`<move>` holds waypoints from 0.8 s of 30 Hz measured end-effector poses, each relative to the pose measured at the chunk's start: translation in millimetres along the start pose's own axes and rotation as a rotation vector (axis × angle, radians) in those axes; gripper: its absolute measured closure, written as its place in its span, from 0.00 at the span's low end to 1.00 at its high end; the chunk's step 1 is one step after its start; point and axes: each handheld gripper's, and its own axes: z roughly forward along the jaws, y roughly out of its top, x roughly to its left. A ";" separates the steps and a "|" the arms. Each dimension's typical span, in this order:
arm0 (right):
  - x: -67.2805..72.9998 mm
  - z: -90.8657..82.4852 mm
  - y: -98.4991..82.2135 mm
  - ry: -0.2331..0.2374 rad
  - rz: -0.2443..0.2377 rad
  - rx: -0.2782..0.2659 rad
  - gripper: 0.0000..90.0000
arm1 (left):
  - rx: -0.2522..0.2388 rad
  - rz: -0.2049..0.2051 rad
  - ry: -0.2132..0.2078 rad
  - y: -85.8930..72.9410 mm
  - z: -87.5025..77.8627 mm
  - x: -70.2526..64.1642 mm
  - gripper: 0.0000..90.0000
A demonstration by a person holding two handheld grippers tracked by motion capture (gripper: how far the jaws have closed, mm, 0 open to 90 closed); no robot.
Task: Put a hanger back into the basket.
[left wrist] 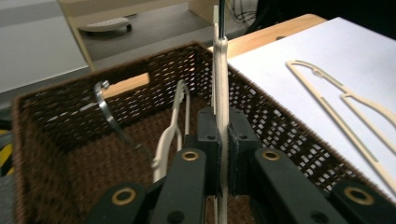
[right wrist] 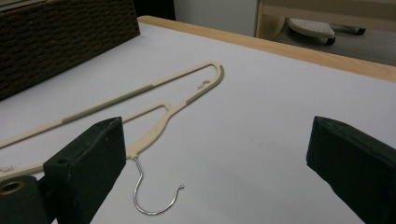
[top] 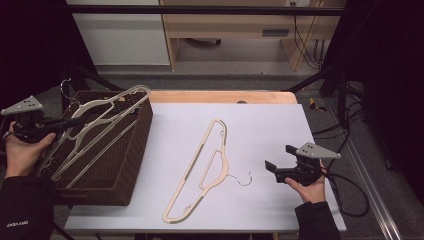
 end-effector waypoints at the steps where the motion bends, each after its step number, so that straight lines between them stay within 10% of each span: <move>1: 0.2 0.2 0.0 0.002 0.001 0.000 0.06 | 0.004 0.000 0.006 -1.8 -0.7 1.0 0.96; 14: -0.1 1.4 -0.9 -0.004 0.002 0.011 0.05 | 0.117 -0.006 0.017 -21.9 13.8 0.4 0.96; 24: 1.3 2.2 -0.8 0.003 0.000 0.013 0.05 | 0.257 -0.098 0.073 -46.3 48.8 3.3 0.94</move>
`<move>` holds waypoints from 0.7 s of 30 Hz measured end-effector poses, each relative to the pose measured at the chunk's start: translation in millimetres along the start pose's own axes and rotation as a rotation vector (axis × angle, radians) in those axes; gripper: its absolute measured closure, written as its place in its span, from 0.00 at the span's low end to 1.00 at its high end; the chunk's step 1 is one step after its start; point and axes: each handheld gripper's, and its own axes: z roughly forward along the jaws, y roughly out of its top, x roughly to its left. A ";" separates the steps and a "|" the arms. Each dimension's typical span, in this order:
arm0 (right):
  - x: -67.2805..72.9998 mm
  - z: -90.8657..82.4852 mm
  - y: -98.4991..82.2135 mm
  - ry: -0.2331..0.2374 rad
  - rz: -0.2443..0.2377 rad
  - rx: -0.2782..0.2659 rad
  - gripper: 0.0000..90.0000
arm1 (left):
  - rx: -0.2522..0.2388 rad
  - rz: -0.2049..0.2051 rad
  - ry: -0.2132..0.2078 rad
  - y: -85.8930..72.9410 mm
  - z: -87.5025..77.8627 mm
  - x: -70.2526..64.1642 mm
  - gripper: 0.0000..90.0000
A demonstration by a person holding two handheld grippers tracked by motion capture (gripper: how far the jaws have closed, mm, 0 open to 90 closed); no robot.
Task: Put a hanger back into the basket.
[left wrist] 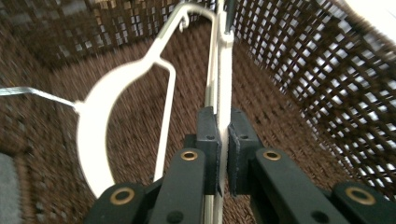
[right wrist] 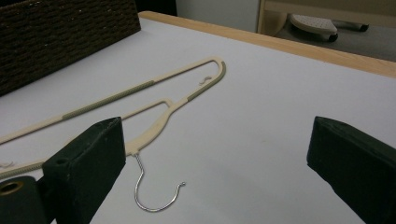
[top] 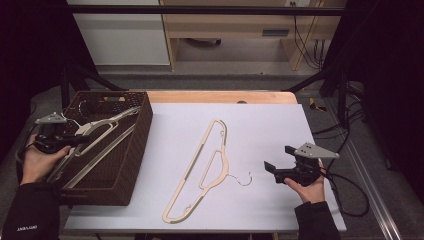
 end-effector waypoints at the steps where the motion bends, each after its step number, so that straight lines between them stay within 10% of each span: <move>1: -0.1 0.0 -0.1 0.004 -0.004 0.002 0.05 | 0.014 0.000 0.024 -0.2 1.1 0.3 0.94; 7: -0.1 0.2 0.0 -0.001 -0.002 -0.004 0.05 | -0.060 -0.096 0.126 0.4 -14.8 2.5 0.82; 11: 0.3 -0.7 0.2 -0.004 0.002 -0.007 0.05 | -0.116 -0.091 0.174 5.5 -29.1 -10.0 0.71; 21: 1.3 -2.0 1.2 -0.004 -0.006 -0.023 0.05 | -0.264 -0.005 0.098 18.2 -36.2 -64.6 0.46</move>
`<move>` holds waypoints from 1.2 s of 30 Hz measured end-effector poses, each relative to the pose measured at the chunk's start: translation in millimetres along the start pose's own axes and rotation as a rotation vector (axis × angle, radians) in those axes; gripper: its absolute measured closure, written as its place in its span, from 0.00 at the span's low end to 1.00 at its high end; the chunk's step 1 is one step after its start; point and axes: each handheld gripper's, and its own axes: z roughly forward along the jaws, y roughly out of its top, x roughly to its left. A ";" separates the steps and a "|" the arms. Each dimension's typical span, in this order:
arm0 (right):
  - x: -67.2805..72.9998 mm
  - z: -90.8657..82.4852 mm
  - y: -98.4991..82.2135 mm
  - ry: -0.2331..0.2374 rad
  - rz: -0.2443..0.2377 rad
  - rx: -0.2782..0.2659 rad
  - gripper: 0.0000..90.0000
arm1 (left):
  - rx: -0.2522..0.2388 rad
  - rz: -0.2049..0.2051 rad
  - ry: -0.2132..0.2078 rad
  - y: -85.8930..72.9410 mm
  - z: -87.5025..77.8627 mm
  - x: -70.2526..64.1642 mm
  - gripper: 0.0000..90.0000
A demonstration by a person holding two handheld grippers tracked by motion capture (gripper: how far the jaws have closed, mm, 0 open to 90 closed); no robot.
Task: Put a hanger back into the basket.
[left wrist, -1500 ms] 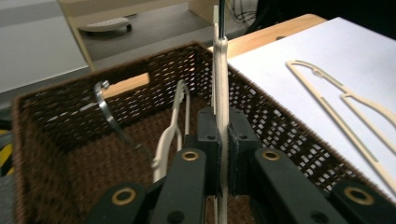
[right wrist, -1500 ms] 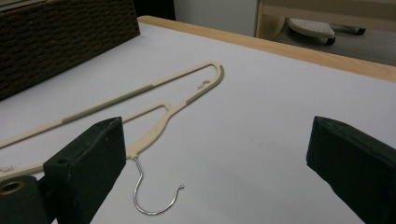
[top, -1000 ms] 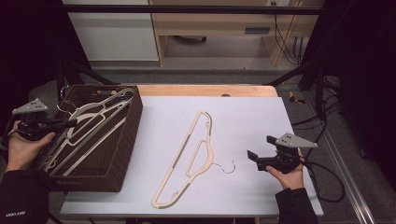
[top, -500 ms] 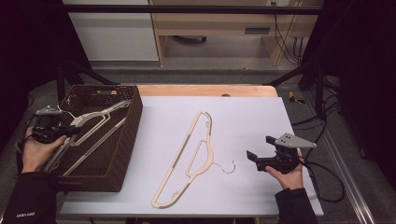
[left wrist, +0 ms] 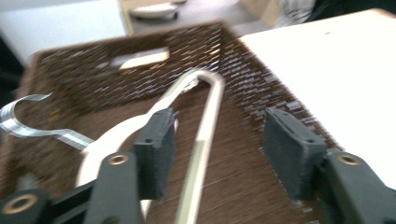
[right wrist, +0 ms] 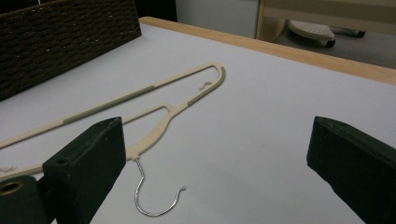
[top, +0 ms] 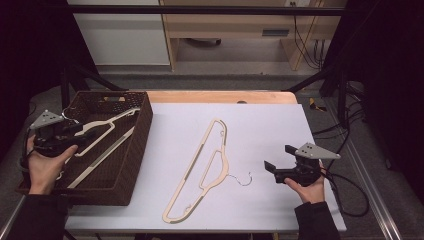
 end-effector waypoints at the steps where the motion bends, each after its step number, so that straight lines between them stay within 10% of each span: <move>1: 0.0 -0.1 0.1 0.000 0.000 -0.001 0.05 | -0.017 0.006 -0.009 0.6 -0.5 -5.8 0.43; 19: 4.0 1.5 1.5 0.020 0.005 -0.023 0.07 | -0.135 0.092 -0.246 -4.5 5.3 -90.5 0.19; 36: 13.1 13.7 -0.1 0.048 -0.012 -0.011 0.06 | -0.100 0.129 -0.295 -16.3 33.2 -155.1 0.13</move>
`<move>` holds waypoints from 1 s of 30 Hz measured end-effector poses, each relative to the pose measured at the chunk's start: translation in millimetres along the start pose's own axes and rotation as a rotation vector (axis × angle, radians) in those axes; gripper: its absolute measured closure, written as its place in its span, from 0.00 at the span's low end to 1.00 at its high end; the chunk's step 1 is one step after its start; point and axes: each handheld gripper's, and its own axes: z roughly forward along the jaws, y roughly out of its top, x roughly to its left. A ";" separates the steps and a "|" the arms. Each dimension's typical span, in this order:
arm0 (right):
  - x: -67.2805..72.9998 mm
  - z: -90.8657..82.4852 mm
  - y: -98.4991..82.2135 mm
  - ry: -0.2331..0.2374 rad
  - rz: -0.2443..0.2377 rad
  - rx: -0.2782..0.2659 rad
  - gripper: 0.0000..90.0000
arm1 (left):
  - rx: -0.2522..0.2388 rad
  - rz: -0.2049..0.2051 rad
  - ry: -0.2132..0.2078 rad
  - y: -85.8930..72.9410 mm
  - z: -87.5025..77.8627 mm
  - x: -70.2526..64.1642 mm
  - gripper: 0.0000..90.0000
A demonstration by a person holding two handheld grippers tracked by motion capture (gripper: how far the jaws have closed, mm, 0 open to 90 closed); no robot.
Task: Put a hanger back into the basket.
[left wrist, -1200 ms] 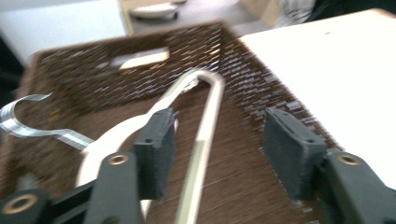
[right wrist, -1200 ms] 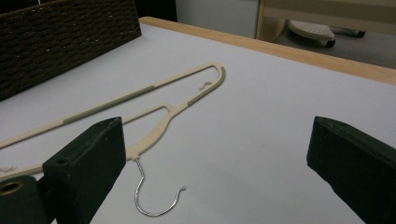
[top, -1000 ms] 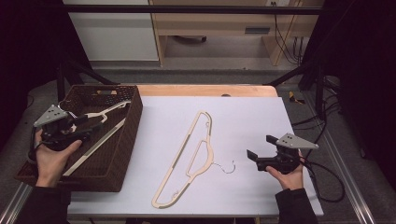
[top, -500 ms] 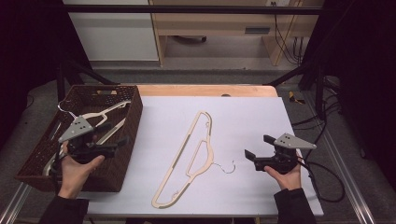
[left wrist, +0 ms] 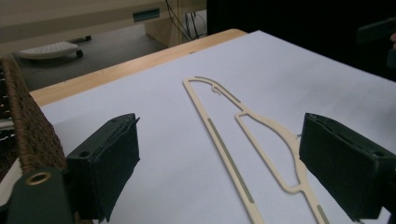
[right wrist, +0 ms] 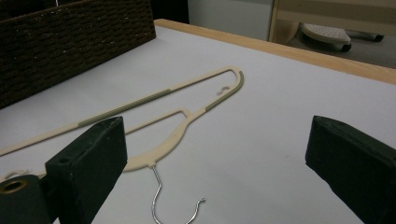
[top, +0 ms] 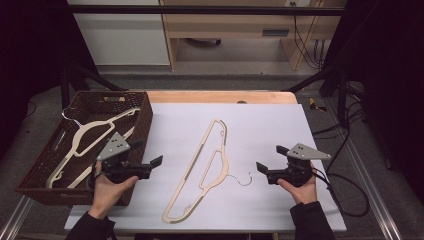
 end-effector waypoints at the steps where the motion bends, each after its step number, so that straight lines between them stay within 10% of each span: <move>1: 0.1 0.1 0.1 0.000 -0.001 -0.002 0.06 | 0.001 0.007 0.005 -2.0 2.0 -4.5 0.13; 15: 6.4 11.5 -1.8 0.013 0.020 0.014 0.09 | 0.069 0.028 -0.074 -21.7 27.6 -26.7 0.08; 30: 26.6 45.4 -14.2 0.049 -0.014 0.156 0.21 | 0.125 0.047 -0.095 -36.5 43.7 -37.2 0.09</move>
